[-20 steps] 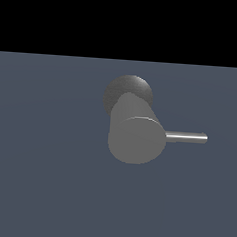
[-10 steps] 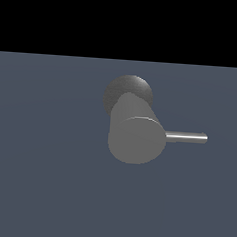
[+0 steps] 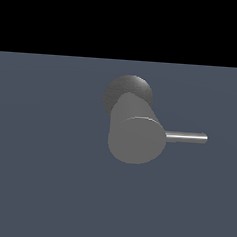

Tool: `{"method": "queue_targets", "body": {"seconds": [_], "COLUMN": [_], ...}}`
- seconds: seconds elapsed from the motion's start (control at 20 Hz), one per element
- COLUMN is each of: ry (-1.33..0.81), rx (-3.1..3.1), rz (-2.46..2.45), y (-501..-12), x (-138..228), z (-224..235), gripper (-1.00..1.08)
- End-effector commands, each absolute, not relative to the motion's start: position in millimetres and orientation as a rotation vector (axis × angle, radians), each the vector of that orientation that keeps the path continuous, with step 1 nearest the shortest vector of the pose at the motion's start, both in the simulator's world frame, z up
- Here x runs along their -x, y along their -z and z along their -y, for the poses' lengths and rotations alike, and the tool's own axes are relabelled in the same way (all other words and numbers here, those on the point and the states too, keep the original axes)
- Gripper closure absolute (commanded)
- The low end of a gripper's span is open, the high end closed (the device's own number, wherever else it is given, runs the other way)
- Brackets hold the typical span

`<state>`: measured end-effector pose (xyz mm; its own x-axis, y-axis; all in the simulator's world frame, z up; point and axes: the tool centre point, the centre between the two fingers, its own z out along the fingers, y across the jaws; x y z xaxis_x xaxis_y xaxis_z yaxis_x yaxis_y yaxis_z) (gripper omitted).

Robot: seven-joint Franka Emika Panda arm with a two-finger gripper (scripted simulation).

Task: Turn on the faucet by rotating a designated handle.

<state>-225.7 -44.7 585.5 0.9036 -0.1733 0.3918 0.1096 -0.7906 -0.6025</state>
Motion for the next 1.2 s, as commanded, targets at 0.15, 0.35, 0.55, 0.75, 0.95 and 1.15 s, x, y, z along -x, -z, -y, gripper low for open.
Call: {"method": "queue_targets", "body": {"seconds": [0.15,0.35,0.55,0.75,0.95,1.15], "ry": [0.704,0.780,0.840,0.882,0.908,0.915], "rx": [2.153,1.962,1.772,1.584,1.401,1.224], "rz": [-0.084,-0.126,-0.180,-0.245,-0.322,-0.410], "y": [-611,-625,-632,-632,-622,-603], "x": [224,223,221,219,215,209], "z": [79,110,145,184,224,264], "gripper": [1.08,1.08,1.08,1.08,1.08,1.08]}}
